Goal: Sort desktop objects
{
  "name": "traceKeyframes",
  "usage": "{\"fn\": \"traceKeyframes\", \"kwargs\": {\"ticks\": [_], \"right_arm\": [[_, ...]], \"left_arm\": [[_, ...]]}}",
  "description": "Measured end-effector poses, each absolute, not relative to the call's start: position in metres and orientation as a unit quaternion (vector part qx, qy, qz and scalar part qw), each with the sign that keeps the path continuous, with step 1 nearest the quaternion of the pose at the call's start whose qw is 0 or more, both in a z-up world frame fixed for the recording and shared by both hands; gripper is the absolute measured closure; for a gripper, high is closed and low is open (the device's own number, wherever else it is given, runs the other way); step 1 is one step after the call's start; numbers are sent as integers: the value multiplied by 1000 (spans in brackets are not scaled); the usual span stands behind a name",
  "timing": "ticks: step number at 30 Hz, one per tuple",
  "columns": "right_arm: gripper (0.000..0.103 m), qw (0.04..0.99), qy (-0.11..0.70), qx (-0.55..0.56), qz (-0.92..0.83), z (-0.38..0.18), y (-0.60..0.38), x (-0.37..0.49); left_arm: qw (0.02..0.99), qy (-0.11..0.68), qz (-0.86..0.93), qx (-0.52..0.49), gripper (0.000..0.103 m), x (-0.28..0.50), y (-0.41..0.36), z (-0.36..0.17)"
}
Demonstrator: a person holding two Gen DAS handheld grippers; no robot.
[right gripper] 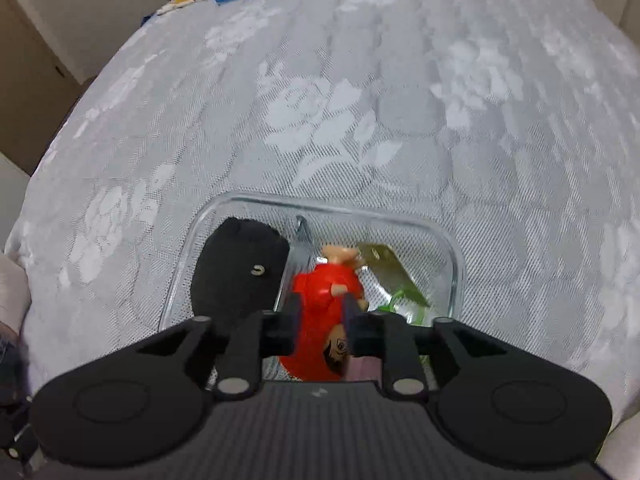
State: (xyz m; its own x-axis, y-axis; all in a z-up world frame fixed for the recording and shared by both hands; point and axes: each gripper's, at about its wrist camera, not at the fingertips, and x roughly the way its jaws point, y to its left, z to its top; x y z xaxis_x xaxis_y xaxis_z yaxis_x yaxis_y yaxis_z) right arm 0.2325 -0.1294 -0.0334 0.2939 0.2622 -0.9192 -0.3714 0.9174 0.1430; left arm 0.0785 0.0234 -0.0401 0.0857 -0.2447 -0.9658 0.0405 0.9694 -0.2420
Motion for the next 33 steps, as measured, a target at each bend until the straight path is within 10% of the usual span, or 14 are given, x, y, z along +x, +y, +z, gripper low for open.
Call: {"fn": "traceKeyframes", "kwargs": {"ticks": [8,14,29,33], "right_arm": [[62,805,569,1,165,-52,-135,240],[96,802,565,51,188,-40,-149,246],[73,836,496,-173,162,-22,-129,236],[99,825,505,-193,165,-31,-124,237]], "left_arm": [[728,673,-98,-81,1,77,25,-43],[729,672,-100,-82,1,76,24,-41],[730,672,-99,-80,1,74,20,-44],[729,672,-98,-82,1,74,22,-43]]}}
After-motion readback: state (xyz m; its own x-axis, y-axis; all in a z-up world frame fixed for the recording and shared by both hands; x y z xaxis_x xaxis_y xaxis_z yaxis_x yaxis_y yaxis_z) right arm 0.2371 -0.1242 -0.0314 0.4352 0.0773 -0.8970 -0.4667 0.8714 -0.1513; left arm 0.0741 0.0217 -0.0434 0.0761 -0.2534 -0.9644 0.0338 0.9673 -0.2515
